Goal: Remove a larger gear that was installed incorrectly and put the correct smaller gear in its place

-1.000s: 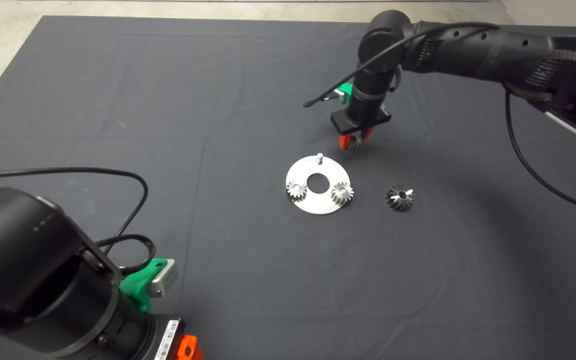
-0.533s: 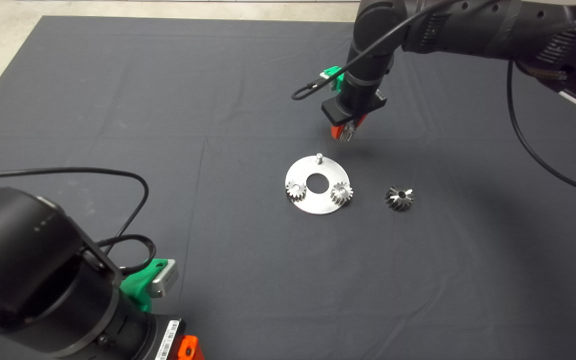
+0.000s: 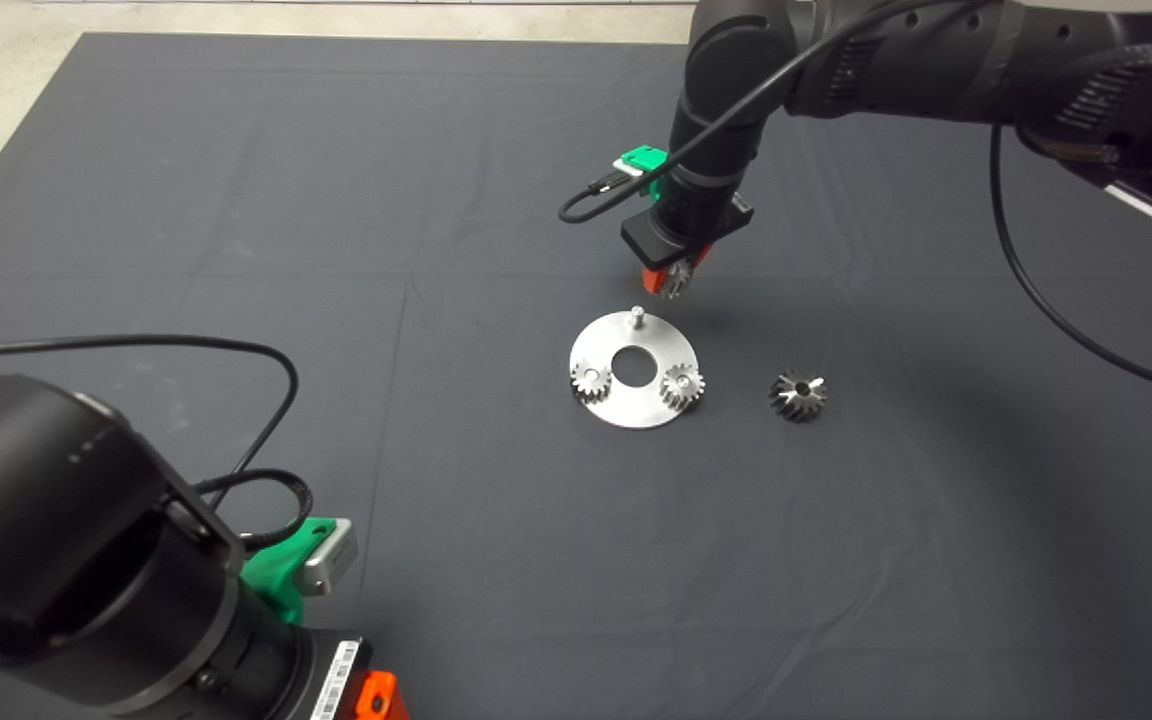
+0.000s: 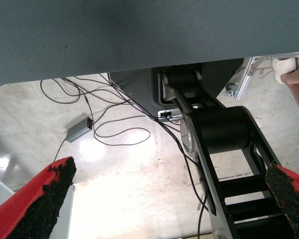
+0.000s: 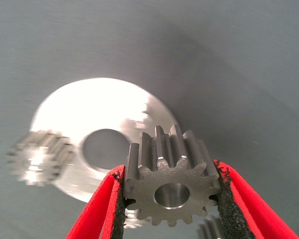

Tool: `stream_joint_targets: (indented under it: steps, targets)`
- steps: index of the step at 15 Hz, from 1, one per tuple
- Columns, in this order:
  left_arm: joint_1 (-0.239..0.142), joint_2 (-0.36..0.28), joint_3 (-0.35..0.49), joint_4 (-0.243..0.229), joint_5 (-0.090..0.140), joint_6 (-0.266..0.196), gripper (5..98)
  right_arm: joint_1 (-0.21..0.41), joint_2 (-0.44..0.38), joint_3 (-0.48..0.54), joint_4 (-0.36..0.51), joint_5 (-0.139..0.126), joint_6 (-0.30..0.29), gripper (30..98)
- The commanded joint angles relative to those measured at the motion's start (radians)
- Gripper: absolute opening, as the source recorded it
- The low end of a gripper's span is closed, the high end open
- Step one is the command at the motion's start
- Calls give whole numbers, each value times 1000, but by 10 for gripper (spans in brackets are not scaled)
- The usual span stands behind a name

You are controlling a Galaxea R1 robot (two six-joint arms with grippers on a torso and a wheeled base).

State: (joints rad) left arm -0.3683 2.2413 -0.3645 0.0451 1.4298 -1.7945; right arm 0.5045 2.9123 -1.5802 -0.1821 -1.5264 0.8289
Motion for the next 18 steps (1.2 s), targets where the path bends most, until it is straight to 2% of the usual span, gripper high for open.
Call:
stream_joint_targets:
  steps: [1,9,18]
  targets:
    - [-5,-2,12,-19,-2,-3,981,39,29,5,30,-60,7,419]
    - [-5,-2,12,-19,-2,-9,981,29,35,-28,32,-58,19,419]
    - [-5,-2,12,-19,-2,-9,981,-10,46,-73,29,-51,19,418]
